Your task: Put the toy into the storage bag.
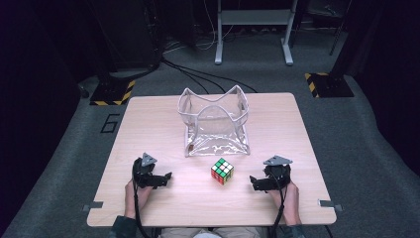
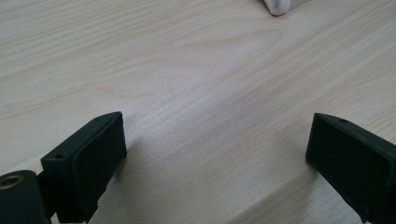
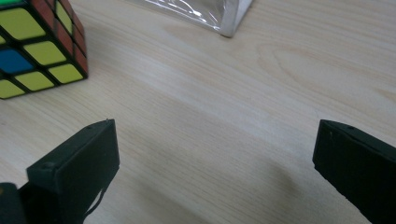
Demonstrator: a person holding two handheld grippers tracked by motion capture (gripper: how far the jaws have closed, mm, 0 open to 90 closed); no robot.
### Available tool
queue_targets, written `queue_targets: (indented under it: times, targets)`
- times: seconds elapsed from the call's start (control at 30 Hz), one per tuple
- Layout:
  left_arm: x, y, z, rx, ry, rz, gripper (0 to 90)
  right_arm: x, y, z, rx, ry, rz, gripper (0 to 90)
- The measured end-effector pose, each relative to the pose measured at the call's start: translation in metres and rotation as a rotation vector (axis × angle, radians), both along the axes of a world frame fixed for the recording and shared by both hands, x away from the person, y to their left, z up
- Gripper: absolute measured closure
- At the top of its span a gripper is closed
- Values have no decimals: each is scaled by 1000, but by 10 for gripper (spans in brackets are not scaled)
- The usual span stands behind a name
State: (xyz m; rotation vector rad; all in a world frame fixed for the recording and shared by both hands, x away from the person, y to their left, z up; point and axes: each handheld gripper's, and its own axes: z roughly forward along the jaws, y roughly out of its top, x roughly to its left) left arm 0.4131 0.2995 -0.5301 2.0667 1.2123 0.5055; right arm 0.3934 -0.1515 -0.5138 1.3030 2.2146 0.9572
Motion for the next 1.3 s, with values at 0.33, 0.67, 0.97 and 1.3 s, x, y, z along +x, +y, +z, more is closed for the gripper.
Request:
queue_targets:
  times: [0.33, 0.67, 0.97, 1.3]
  targets:
    - [0, 0, 0, 1, 0, 0, 46, 2, 21, 10, -8, -12, 68, 0]
    - [0, 0, 0, 2, 0, -1, 46, 2, 39, 19, -10, -39, 128, 0]
    - [0, 0, 0, -2, -1, 2, 46, -1, 50, 27, 11, -54, 186, 0]
    - [0, 0, 0, -2, -1, 2, 46, -2, 66, 35, 21, -55, 246, 0]
